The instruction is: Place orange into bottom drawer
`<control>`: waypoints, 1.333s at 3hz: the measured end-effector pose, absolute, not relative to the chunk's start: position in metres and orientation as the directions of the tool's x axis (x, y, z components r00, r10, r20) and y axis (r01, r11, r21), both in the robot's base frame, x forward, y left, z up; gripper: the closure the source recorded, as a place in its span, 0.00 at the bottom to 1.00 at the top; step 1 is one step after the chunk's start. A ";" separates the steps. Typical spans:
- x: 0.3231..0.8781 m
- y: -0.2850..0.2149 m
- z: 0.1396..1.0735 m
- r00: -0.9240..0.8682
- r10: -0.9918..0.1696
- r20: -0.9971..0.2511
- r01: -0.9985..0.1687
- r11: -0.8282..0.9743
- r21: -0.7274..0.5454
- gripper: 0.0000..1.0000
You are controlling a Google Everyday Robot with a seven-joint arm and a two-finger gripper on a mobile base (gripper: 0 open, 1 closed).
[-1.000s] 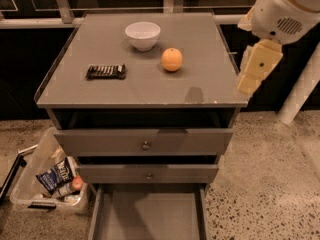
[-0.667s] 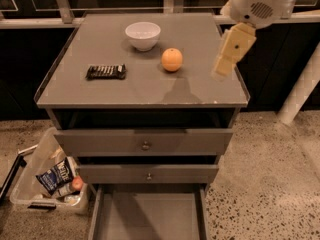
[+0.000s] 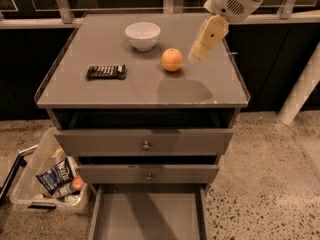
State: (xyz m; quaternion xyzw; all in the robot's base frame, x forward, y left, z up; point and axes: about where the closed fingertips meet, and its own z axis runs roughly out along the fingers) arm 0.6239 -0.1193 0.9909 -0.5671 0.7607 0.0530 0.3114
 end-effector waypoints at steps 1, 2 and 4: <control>0.650 -0.118 0.974 -0.154 -0.766 -0.624 -0.892 0.380 -0.246 0.00; 0.665 -0.116 0.963 -0.129 -0.713 -0.690 -0.891 0.388 -0.234 0.00; 0.689 -0.113 0.932 -0.106 -0.607 -0.788 -0.899 0.397 -0.184 0.00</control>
Offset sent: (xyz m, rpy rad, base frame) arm 0.0590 0.0011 -0.0366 0.3135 -0.0881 0.0374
